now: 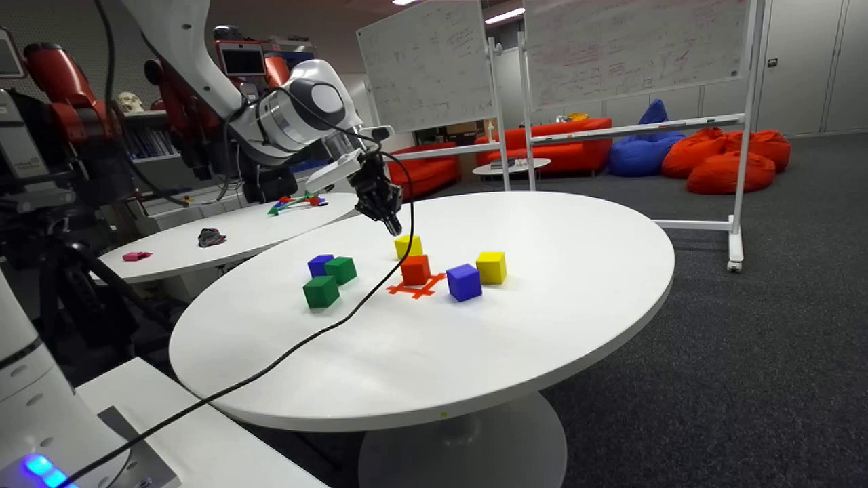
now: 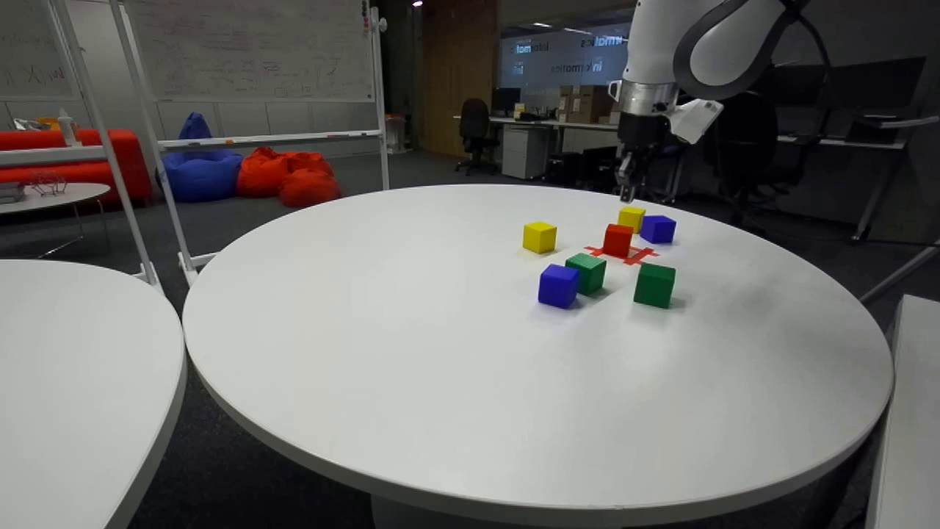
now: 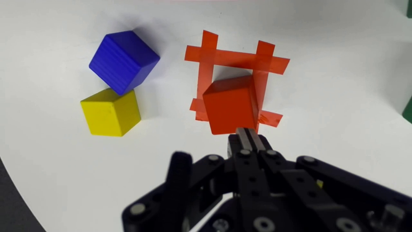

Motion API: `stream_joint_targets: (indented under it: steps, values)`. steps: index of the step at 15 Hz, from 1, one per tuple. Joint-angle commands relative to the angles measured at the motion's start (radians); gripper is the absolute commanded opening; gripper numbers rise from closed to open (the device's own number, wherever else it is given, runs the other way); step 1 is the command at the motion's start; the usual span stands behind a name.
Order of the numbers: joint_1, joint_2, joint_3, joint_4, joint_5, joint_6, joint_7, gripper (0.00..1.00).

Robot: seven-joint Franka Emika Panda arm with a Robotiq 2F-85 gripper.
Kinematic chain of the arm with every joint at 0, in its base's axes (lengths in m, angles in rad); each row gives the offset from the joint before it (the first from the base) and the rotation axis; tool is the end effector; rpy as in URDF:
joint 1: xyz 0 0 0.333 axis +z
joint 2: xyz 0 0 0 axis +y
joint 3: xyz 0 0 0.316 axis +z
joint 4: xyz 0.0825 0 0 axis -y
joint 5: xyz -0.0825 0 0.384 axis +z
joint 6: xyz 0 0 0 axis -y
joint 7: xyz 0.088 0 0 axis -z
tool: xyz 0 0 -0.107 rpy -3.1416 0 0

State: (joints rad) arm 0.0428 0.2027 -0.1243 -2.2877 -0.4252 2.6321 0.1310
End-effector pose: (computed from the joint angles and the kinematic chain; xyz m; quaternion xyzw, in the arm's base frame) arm 0.5424 -0.0341 0.2763 0.9867 0.0742 0.0710 0.1262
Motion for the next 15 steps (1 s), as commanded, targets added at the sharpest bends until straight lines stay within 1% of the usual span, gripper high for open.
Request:
stream_joint_targets:
  steps: [1, 3, 5, 8, 11, 15]
  values:
    - [-0.008, -0.001, 0.008, 0.000, 0.000, -0.003, -0.002, 0.01]
    - [-0.007, -0.001, 0.008, -0.002, 0.000, -0.003, -0.002, 0.00]
    - [-0.023, 0.031, 0.008, 0.005, 0.000, 0.104, -0.031, 0.00]
    - [-0.023, 0.079, -0.013, 0.024, -0.026, 0.267, -0.040, 0.00]
    - [-0.033, 0.135, -0.012, 0.053, 0.019, 0.376, -0.115, 0.00]
    - [-0.039, 0.183, -0.011, 0.091, 0.039, 0.415, -0.199, 0.00]
